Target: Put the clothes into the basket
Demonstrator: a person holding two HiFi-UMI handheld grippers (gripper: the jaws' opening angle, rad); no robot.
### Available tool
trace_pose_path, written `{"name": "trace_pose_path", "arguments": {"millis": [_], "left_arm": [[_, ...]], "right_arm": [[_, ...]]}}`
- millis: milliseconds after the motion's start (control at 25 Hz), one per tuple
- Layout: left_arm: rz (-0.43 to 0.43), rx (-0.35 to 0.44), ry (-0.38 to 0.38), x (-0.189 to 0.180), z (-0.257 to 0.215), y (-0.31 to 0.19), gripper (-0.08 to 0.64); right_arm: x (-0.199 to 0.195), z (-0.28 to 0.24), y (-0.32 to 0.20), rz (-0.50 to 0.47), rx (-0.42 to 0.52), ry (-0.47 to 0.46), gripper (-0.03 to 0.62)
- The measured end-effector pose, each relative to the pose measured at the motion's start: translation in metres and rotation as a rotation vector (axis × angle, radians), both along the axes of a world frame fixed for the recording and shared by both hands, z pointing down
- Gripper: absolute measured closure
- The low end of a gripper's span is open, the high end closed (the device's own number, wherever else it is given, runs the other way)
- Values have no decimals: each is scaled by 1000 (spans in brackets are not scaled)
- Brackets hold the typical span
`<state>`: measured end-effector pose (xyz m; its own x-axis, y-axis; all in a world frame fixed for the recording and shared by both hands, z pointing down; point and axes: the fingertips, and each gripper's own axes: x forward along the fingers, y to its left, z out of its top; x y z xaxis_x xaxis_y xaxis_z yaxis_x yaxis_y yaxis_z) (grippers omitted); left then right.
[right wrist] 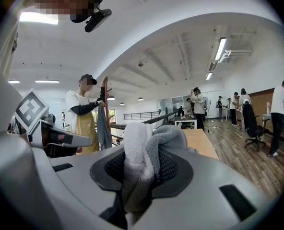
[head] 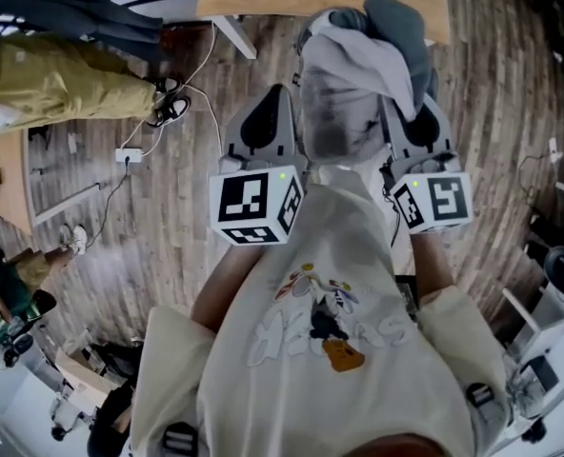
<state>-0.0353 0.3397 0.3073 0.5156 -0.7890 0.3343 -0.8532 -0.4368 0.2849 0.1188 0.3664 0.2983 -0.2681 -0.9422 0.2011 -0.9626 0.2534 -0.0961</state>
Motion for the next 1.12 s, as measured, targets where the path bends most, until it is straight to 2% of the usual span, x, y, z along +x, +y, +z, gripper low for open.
{"name": "trace_pose_path", "arguments": {"millis": [120, 360, 520, 1120], "left_arm": [[-3, -10, 17, -14, 0, -14, 558], [26, 45, 38, -33, -19, -44, 558], [26, 56, 39, -47, -23, -62, 558], [21, 105, 39, -40, -49, -78, 558]], "right_arm": [[-9, -14, -18, 1, 15, 14, 480], [-24, -48, -42, 15, 63, 20, 480], [-36, -64, -57, 23, 90, 18, 480], [-42, -98, -71, -11, 127, -27, 479]]}}
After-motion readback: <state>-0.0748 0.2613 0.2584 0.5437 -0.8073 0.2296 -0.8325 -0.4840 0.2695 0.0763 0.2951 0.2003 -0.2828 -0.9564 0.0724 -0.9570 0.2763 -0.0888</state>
